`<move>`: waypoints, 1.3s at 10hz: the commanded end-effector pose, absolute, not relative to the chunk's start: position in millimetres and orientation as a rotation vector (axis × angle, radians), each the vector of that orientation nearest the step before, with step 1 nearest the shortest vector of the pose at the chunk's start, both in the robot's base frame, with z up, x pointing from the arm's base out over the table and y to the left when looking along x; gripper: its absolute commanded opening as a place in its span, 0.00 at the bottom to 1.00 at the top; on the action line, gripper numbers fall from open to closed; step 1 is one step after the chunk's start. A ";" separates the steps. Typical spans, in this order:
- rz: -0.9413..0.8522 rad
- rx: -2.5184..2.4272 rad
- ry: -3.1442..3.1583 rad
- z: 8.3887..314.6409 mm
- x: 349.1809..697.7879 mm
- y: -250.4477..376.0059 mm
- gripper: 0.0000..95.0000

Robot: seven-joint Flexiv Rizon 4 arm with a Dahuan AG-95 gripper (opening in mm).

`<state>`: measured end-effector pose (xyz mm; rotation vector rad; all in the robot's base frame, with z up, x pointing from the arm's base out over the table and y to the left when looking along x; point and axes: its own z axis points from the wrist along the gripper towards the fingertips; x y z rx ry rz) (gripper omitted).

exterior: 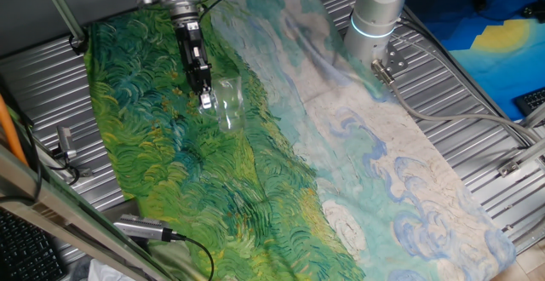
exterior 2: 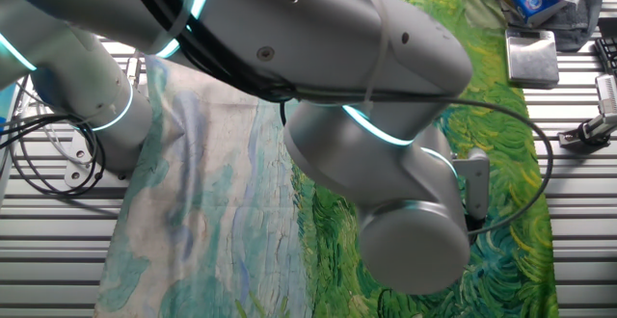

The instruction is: Pour the water from one cup into another empty cup

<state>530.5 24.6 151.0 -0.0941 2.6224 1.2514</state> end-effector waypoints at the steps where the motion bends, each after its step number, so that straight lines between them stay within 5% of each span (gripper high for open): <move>1: 1.256 -0.089 2.624 152.5 531.8 24.1 0.00; 13: 1.294 -0.095 2.592 147.4 532.4 22.5 0.00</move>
